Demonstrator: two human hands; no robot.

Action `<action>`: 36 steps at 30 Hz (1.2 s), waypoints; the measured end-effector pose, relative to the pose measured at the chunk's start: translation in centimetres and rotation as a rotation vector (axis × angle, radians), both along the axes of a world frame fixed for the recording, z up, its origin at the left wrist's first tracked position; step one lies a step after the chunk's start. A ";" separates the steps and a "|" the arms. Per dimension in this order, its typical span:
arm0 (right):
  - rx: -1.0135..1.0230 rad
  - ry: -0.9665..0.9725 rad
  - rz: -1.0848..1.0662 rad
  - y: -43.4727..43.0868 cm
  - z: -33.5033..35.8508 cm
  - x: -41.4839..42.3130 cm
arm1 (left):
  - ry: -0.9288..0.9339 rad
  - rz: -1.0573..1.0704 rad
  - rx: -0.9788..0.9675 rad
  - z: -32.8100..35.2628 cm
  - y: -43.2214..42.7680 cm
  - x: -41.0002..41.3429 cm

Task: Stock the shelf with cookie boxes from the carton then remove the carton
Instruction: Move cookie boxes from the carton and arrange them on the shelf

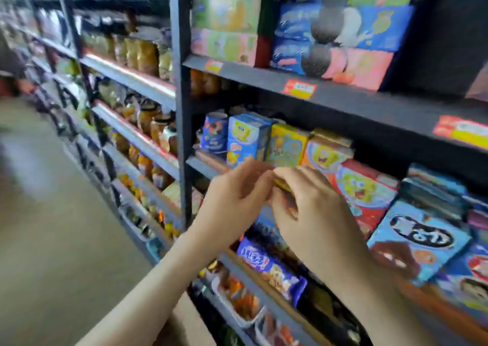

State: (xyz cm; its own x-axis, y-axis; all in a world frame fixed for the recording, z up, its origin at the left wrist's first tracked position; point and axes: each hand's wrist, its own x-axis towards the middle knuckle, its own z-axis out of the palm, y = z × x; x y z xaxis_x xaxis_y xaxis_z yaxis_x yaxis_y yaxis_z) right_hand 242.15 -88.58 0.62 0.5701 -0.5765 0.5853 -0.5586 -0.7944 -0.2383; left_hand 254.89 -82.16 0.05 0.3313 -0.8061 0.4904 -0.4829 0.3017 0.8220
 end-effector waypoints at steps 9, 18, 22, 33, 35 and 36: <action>0.578 0.242 0.265 4.2 -24.6 13.8 | 0.206 0.487 0.873 -30.5 6.7 13.5; 0.968 0.669 0.259 4.1 -51.5 18.5 | 0.197 0.506 1.295 -54.5 11.5 20.0; 1.071 0.818 0.207 3.9 -65.0 17.6 | 0.203 0.511 1.424 -66.9 12.5 20.2; 1.087 1.152 0.241 3.1 -94.8 16.8 | 0.319 0.426 1.637 -94.5 15.8 14.7; 1.040 1.130 0.262 2.8 -97.5 17.7 | 0.301 0.355 1.637 -96.9 15.6 14.0; 0.992 1.103 0.286 2.6 -98.6 18.3 | 0.276 0.335 1.618 -97.8 15.4 13.8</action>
State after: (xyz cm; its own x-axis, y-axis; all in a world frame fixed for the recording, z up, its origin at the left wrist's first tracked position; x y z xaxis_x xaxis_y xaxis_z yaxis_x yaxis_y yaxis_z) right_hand 260.49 -86.01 -97.96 0.6096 -0.2662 -0.7467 -0.6690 -0.6780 -0.3045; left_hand 268.70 -66.75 -97.79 0.5102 -0.2696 -0.8167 -0.1442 -0.9630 0.2277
